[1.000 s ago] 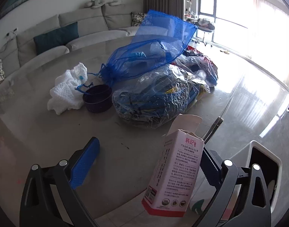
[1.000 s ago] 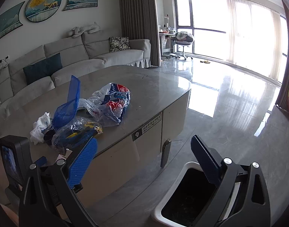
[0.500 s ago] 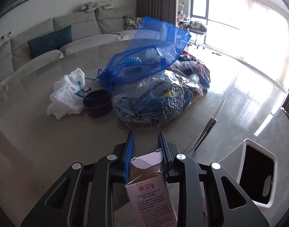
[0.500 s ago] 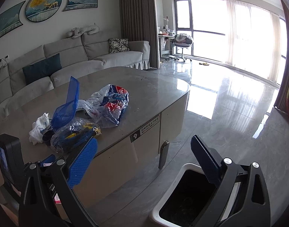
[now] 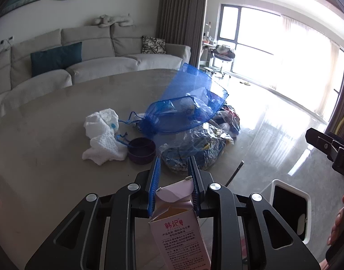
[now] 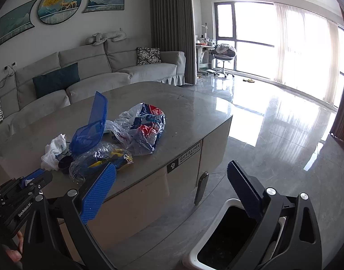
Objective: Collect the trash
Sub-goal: 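Close the right tool on the clear bag of blue-yellow items while the left holds the box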
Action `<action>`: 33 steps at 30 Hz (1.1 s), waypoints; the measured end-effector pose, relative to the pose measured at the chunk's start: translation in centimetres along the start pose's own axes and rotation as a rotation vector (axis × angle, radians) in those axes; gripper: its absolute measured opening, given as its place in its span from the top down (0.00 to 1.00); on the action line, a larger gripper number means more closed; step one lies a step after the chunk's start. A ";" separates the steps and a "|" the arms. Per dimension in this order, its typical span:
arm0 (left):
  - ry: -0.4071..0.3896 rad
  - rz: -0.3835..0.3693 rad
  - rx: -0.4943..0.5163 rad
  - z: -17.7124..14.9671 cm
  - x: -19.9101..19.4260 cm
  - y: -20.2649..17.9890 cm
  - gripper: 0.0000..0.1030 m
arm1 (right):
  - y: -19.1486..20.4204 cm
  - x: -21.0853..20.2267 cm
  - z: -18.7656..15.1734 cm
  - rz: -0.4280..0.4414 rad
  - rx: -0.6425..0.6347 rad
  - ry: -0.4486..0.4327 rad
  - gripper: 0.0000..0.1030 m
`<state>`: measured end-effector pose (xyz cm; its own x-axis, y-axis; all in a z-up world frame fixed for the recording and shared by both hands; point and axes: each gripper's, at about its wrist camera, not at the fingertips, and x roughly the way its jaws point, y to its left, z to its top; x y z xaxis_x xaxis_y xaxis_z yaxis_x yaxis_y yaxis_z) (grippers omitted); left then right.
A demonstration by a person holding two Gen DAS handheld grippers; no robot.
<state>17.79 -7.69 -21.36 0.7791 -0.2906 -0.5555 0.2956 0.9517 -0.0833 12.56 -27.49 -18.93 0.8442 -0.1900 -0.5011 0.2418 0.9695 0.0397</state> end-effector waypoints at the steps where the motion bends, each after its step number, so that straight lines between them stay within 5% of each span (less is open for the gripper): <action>1: -0.004 0.008 0.007 0.2 -0.2 -0.1 0.76 | 0.3 0.1 0.0 0.006 -0.004 0.002 0.05; 16: -0.029 0.090 -0.012 2.1 -3.7 4.0 0.76 | 9.5 6.1 -1.0 0.131 -0.121 0.103 0.05; 22: -0.037 0.109 -0.051 2.7 -3.9 5.6 0.76 | 13.5 9.0 -1.2 0.114 -0.152 0.124 0.05; 28: -0.015 0.116 -0.086 2.9 -3.1 6.7 0.76 | 14.5 12.7 -2.3 0.082 -0.141 0.202 0.05; 33: -0.004 0.122 -0.103 3.0 -2.5 7.0 0.76 | 13.3 13.9 -3.0 0.137 -0.060 0.235 0.05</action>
<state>19.56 -0.56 -18.05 0.8082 -0.1725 -0.5631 0.1406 0.9850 -0.0999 26.10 -16.79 -27.96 0.7314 -0.0225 -0.6815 0.0989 0.9924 0.0733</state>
